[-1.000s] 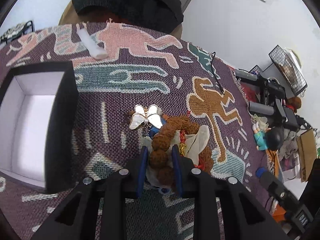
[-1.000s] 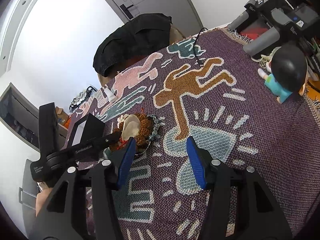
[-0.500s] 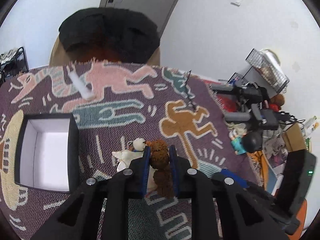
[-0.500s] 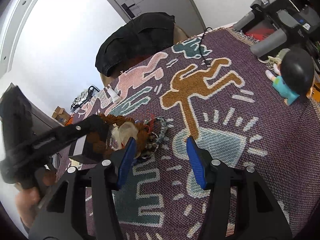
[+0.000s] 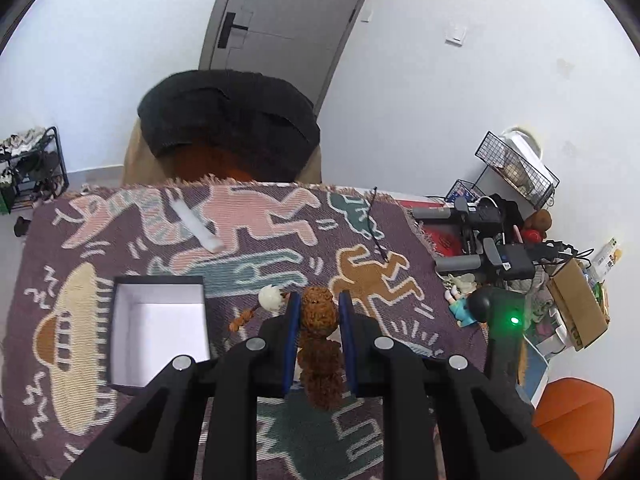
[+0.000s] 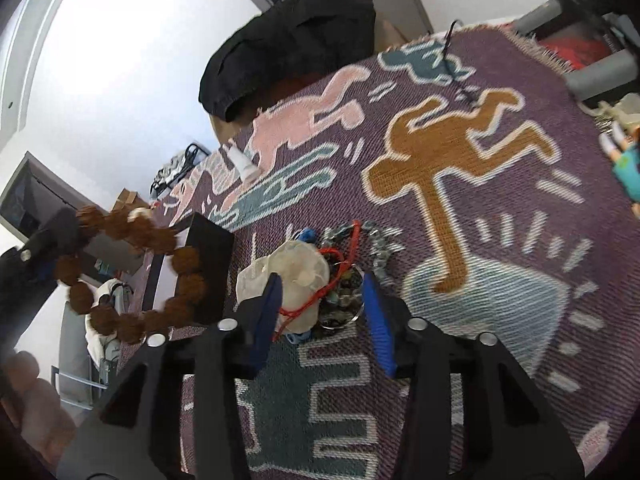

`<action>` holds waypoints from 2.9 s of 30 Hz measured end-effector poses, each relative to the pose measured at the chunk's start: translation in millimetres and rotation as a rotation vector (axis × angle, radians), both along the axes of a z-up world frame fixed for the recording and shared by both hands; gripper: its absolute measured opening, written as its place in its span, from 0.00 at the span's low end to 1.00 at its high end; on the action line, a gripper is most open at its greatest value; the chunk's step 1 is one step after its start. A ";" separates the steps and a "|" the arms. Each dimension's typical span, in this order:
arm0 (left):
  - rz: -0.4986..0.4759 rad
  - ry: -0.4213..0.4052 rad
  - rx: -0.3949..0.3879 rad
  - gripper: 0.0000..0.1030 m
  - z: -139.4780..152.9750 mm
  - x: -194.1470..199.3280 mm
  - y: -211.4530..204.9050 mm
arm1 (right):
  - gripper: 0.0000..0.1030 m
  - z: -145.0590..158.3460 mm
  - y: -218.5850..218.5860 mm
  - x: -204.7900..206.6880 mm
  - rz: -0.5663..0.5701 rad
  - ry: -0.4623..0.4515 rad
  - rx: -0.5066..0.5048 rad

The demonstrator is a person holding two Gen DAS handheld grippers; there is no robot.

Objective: Organize jewelry
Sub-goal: 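Carry the brown bead bracelet into the black box while the right tool grasps the white pouch, then lower the white cloth pouch into the black box with the right tool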

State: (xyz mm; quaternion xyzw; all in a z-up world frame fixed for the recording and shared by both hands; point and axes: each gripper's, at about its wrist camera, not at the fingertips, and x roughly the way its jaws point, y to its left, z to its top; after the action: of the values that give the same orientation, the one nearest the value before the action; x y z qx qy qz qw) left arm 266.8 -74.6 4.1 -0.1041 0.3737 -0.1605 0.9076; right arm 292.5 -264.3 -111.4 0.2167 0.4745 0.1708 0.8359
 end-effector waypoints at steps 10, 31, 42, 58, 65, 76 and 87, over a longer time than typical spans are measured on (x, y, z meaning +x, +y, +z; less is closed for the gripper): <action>0.028 -0.013 0.008 0.17 3.6 -12.6 27.9 | 0.41 -3.3 28.9 22.1 0.043 0.013 -0.071; 0.052 -0.048 -0.045 0.17 21.1 -37.3 58.4 | 0.02 84.7 60.8 -10.1 0.161 -0.206 -0.143; 0.096 -0.082 -0.050 0.17 38.2 -51.6 90.4 | 0.02 134.5 76.2 -26.9 0.170 -0.294 -0.146; 0.098 0.058 -0.078 0.17 -28.8 8.8 119.9 | 0.02 124.2 130.0 -22.3 0.239 -0.291 -0.121; 0.066 0.086 -0.087 0.18 -53.2 39.8 101.2 | 0.02 114.5 124.4 -11.1 0.216 -0.275 -0.112; 0.208 0.002 0.000 0.92 -45.5 19.6 141.8 | 0.02 102.2 144.0 -2.3 0.259 -0.255 -0.091; 0.334 -0.013 -0.006 0.92 -34.4 -21.9 210.4 | 0.04 98.5 189.3 9.6 0.299 -0.244 -0.060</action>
State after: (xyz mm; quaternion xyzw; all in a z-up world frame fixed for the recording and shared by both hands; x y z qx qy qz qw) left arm 244.8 135.8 -30.3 -0.1664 0.3448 -0.0091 0.9238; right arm 302.1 -75.0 -12.9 0.0964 0.4012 0.3039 0.8587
